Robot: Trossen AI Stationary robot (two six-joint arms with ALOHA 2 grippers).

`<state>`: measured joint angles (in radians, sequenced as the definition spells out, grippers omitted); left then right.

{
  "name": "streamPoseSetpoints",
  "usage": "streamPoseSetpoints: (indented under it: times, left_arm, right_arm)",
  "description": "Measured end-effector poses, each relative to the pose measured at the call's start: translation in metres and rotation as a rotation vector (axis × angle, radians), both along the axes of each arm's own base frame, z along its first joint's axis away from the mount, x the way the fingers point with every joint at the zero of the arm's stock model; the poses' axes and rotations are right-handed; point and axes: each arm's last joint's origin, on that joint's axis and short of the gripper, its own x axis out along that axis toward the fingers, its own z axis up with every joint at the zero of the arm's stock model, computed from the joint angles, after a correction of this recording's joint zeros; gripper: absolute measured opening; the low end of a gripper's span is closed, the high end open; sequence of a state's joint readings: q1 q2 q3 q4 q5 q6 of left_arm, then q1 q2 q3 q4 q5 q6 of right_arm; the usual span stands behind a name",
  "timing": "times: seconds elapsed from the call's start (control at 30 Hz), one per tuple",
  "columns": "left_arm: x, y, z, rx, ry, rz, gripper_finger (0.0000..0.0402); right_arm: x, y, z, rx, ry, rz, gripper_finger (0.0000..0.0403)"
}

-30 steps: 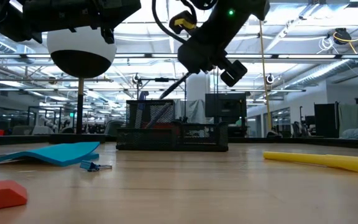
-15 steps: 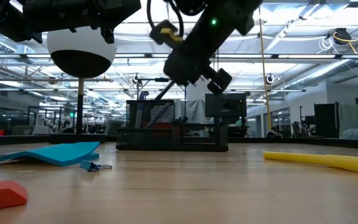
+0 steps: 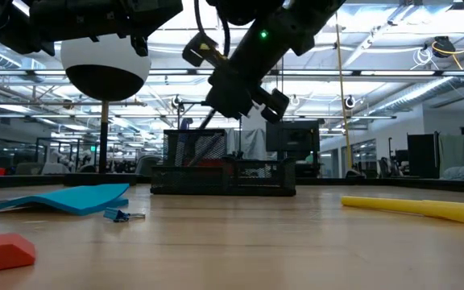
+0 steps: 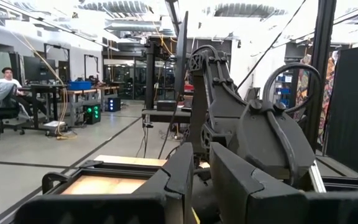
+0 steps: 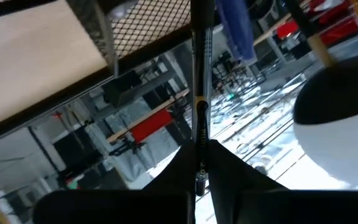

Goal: Pick and place office supplies into organizer
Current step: Put the black pen into the black desk organizer

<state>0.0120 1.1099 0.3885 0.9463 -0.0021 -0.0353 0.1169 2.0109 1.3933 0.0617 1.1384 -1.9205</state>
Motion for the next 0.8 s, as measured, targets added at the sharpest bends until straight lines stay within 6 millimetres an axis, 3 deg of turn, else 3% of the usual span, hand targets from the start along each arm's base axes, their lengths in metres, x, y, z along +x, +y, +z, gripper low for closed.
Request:
streamPoseSetpoints:
  times: [0.37, 0.8]
  left_arm:
    - [0.0, 0.0, 0.0, 0.001, 0.0, 0.0, 0.0063]
    - [0.0, 0.0, 0.0, 0.001, 0.0, 0.0, 0.0063]
  right_arm:
    - [0.0026, 0.0006, 0.002, 0.01, -0.007, 0.039, 0.0015]
    - [0.0026, -0.0012, 0.0019, 0.03, -0.042, 0.025, 0.0087]
